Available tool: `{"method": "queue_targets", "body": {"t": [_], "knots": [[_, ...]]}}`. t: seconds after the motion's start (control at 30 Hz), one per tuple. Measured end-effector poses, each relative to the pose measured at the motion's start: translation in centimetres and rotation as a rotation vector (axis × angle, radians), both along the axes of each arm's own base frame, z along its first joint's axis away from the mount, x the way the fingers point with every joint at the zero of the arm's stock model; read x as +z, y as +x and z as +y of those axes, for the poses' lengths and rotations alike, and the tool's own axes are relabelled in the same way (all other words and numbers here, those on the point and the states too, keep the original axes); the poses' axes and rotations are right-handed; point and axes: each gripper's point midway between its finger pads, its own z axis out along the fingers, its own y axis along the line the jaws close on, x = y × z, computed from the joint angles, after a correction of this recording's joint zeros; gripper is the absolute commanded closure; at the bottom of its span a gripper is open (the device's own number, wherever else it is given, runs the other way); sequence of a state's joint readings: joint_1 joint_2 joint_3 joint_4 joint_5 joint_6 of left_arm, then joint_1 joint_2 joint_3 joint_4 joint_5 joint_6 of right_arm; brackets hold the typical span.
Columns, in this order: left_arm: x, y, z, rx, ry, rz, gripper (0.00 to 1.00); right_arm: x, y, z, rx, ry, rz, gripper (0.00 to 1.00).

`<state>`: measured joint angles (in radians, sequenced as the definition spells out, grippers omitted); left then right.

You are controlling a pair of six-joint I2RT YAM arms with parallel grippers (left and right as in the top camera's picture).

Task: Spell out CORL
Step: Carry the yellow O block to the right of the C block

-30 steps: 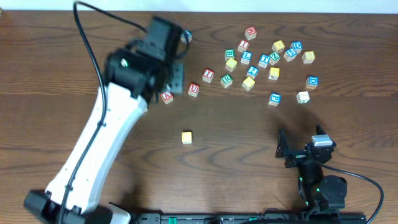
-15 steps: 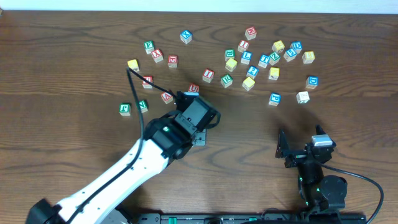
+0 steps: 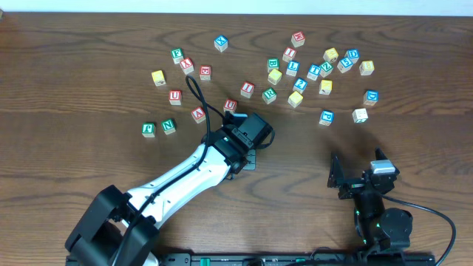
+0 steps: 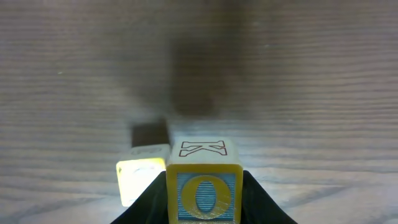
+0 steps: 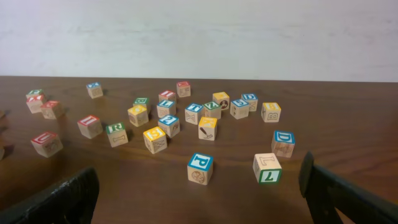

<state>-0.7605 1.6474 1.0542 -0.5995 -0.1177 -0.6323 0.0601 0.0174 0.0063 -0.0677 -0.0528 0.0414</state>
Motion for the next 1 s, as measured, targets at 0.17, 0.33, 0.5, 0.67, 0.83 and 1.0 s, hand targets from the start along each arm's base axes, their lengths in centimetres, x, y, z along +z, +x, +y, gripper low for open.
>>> {"method": "queue_targets", "body": {"t": [0.17, 0.33, 0.5, 0.67, 0.83, 1.0], "knots": [[0.0, 0.0, 0.0, -0.001, -0.003, 0.003, 0.87, 0.0, 0.0, 0.0, 0.000, 0.000, 0.000, 0.01], [0.0, -0.1, -0.1, -0.002, -0.005, 0.005, 0.88, 0.0, 0.0, 0.0, 0.000, 0.000, 0.000, 0.01], [0.0, -0.1, -0.1, -0.002, -0.003, 0.007, 0.88, 0.0, 0.0, 0.0, 0.000, 0.000, 0.000, 0.01], [-0.1, -0.1, 0.0, -0.002, -0.004, 0.006, 0.88, 0.0, 0.0, 0.0, 0.000, 0.000, 0.000, 0.01], [-0.9, -0.5, 0.4, -0.001, 0.005, 0.015, 0.88, 0.0, 0.0, 0.0, 0.000, 0.000, 0.000, 0.01], [-1.6, -0.7, 0.5, -0.001, 0.003, 0.014, 0.88, 0.0, 0.0, 0.0, 0.000, 0.000, 0.000, 0.01]]}}
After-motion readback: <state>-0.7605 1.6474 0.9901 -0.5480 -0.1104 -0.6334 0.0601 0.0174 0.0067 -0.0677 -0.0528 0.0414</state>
